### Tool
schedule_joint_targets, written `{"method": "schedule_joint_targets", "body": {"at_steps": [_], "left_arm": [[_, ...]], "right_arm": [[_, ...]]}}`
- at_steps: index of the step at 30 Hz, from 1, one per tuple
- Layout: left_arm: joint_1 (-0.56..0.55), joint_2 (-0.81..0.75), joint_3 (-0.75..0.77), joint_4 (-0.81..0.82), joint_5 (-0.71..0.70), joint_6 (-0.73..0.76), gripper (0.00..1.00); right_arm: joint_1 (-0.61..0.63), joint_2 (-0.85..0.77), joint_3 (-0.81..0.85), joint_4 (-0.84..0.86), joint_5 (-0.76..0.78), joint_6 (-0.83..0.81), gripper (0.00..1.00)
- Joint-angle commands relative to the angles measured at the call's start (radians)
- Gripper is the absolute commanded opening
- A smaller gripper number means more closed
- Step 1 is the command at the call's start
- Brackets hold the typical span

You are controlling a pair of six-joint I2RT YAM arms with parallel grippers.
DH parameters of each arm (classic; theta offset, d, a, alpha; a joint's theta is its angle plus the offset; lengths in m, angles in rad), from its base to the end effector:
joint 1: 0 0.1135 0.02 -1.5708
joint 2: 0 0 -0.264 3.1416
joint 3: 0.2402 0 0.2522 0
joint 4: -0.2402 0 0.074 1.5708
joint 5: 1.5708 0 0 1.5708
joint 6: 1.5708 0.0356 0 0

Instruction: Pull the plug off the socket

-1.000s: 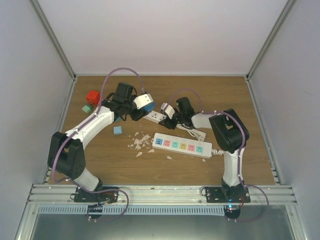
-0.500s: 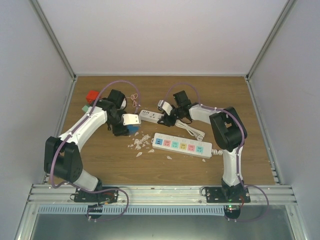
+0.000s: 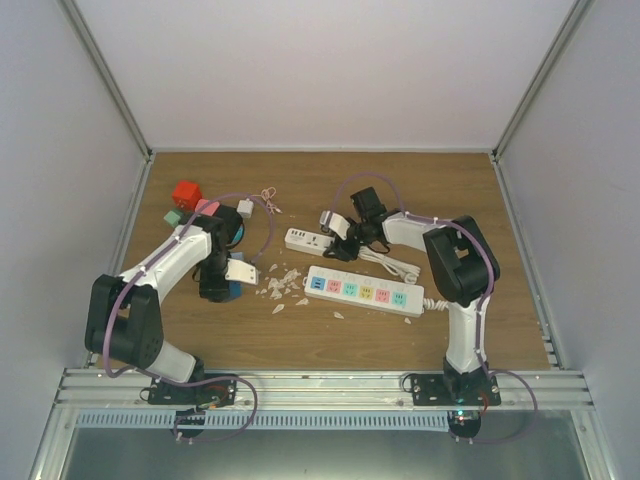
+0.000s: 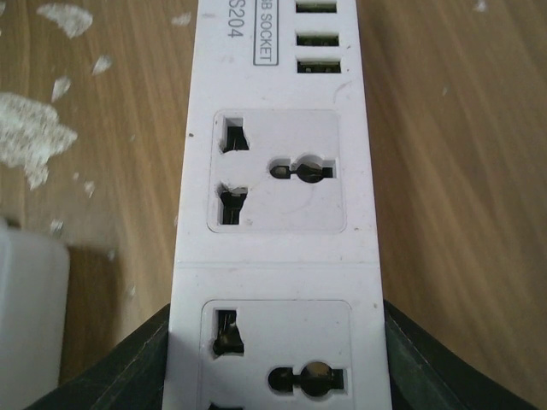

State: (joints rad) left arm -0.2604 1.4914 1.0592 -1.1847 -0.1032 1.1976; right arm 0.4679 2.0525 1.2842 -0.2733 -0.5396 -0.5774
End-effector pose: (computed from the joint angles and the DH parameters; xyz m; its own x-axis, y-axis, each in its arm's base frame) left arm 0.2344 -0.0587 0.2192 -0.1092 0.9876 0.1126 0.9939 0.1105 -0.0054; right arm 0.3603 0.2026 0.1301 -0.3080 -0.6803 -0.6651 -0.9387 0.3311 0.0960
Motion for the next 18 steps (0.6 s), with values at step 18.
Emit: {"method": "schedule_joint_targets", "body": {"at_steps": [18], "left_arm": [[0.009,0.178,0.001,-0.09,-0.285,-0.04,0.42]], "right_arm": [[-0.248,-0.183,-0.328,-0.189,0.116,-0.257,0.19]]}}
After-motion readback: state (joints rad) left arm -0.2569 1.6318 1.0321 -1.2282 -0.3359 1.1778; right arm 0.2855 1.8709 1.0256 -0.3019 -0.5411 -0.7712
